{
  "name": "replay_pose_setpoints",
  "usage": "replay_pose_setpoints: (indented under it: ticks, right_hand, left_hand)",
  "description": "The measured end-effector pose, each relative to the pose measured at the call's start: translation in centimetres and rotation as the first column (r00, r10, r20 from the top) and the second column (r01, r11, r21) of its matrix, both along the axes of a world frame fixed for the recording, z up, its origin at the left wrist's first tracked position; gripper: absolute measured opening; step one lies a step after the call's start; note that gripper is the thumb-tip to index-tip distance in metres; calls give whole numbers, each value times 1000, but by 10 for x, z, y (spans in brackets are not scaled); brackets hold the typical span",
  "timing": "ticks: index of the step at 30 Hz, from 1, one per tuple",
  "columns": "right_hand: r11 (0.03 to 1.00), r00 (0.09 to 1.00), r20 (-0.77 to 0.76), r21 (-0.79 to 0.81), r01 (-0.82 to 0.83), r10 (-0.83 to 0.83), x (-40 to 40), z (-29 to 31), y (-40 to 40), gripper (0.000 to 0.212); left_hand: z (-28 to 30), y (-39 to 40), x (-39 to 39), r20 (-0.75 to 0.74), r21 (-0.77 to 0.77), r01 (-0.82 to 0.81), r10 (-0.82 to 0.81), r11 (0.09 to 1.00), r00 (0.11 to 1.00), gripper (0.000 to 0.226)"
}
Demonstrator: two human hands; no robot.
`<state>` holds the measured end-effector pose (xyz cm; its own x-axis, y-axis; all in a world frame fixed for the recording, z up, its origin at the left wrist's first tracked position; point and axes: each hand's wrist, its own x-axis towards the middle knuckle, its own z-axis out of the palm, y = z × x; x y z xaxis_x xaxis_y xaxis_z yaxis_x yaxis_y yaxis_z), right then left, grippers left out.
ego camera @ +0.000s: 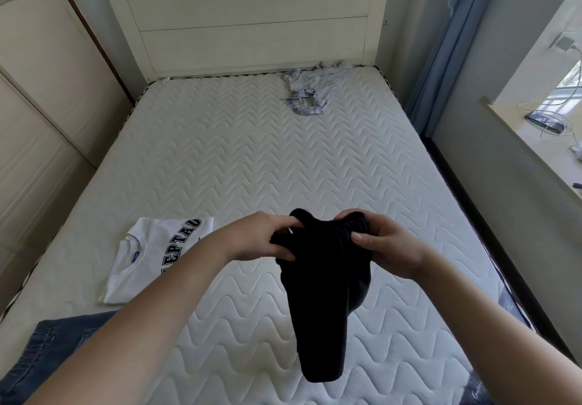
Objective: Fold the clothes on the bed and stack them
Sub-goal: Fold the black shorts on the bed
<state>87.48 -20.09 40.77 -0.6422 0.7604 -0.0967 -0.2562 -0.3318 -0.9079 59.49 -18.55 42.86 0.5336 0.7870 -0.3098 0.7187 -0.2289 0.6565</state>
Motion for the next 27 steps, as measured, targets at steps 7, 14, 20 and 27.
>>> replay_pose_setpoints:
  ticks: [7, 14, 20, 27]
  right_hand:
    - [915, 865, 463, 404, -10, -195, 10, 1, 8, 54]
    - [716, 651, 704, 607, -344, -284, 16, 2, 9, 55]
    - [618, 677, 649, 702, -355, -347, 2, 0, -2, 56]
    - [577, 583, 642, 747, -330, -498, -15, -2, -6, 51]
  left_hand:
    - [7, -2, 3, -65, 188, -33, 46, 982, 997, 16]
    - [15, -5, 10, -170, 435, -18, 102, 900, 980, 18]
    - [18, -4, 5, -195, 503, -33, 151, 864, 969, 24]
    - [23, -12, 3, -216, 515, -28, 161, 857, 963, 29]
